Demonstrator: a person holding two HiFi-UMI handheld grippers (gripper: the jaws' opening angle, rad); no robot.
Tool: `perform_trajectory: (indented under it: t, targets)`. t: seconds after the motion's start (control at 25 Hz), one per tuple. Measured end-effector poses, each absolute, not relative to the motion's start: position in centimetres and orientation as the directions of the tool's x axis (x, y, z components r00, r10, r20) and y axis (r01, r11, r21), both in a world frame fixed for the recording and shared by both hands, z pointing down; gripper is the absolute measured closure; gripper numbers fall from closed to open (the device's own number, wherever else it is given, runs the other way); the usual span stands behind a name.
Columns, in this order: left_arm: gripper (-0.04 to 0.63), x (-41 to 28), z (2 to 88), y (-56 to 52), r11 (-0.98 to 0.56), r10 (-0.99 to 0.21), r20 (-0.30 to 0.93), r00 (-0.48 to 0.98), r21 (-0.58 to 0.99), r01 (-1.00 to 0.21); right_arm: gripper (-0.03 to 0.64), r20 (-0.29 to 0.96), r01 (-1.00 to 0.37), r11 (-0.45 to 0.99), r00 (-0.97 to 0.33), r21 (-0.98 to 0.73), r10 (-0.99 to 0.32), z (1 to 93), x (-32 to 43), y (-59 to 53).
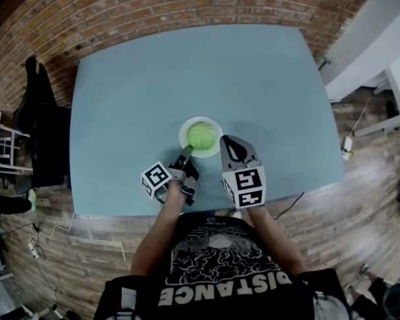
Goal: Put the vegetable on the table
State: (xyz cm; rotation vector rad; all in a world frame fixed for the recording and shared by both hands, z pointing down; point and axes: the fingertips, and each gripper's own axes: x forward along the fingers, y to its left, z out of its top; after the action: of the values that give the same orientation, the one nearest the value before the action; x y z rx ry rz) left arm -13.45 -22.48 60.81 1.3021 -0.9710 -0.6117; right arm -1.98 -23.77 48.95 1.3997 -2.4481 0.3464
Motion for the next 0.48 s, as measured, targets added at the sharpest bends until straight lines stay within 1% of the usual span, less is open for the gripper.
perform_trajectory:
  t: [0.36,0.48]
  targets:
    - [0.561,-13.54,60.98,-22.77,0.212,-0.832,0.294,0.471,0.952,-0.222,0.607,0.382,-0.861,0.504,-0.488,-0.066,-0.785,49.34,-1.65,-23.72]
    - [0.558,-13.78,61.12,-22.79,0.227,-0.829,0.328,0.453,0.937,-0.264,0.607,0.380,-0.860,0.506,-0.491,-0.068,-0.784,49.29,-1.65,-23.72]
